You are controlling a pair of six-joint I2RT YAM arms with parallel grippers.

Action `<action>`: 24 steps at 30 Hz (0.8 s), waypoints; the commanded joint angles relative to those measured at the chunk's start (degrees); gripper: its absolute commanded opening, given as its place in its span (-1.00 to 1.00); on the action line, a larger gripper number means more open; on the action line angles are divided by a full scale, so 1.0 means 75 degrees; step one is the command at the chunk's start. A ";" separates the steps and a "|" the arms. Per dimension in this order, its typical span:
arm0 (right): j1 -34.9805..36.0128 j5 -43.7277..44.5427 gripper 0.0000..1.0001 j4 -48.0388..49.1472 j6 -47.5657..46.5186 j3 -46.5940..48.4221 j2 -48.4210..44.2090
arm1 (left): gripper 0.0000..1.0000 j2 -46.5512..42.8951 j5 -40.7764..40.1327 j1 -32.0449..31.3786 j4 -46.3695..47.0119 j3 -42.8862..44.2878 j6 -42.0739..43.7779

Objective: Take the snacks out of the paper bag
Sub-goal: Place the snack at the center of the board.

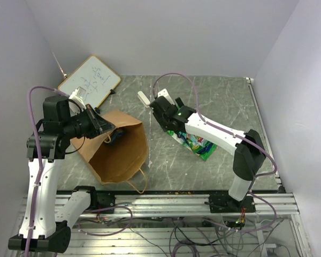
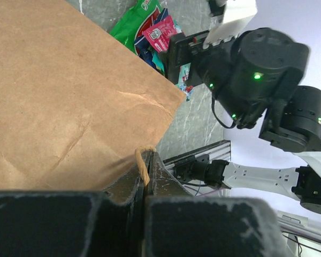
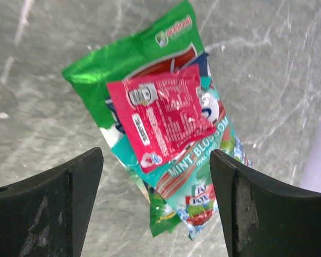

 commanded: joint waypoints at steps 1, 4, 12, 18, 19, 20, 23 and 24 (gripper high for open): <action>-0.0240 -0.0482 0.63 0.0867 -0.0347 0.0491 -0.0248 | -0.86 -0.0016 0.0210 0.0011 0.0362 -0.0057 -0.0086; -0.0406 -0.0510 0.63 0.0855 -0.0174 0.1042 0.0128 | -0.86 -0.0107 0.0223 0.0015 0.0461 -0.0155 -0.0240; -0.0505 -0.1886 0.74 0.1199 -0.0196 0.0839 -0.0152 | -0.86 -0.0110 -0.0016 0.0017 0.0099 0.0050 -0.0119; -0.0500 -0.3132 0.79 0.2863 -0.1122 -0.0793 -0.1661 | -0.86 -0.0188 -0.0092 0.0013 0.0165 -0.0095 -0.0277; -0.0489 -0.3386 0.80 0.3074 -0.1299 -0.0954 -0.1871 | -0.86 -0.0188 -0.0104 0.0016 0.0155 -0.0104 -0.0294; -0.0468 -0.3736 0.80 0.3294 -0.1569 -0.1242 -0.2084 | -0.86 -0.0181 -0.0124 0.0017 0.0148 -0.0111 -0.0307; -0.0238 -0.4781 0.80 0.4420 -0.2688 -0.2194 -0.2856 | -0.86 -0.0192 -0.0210 0.0017 0.0119 -0.0143 -0.0371; -0.0154 -0.5243 0.80 0.4847 -0.3051 -0.2533 -0.3140 | -0.86 -0.0218 -0.0259 0.0017 0.0126 -0.0145 -0.0381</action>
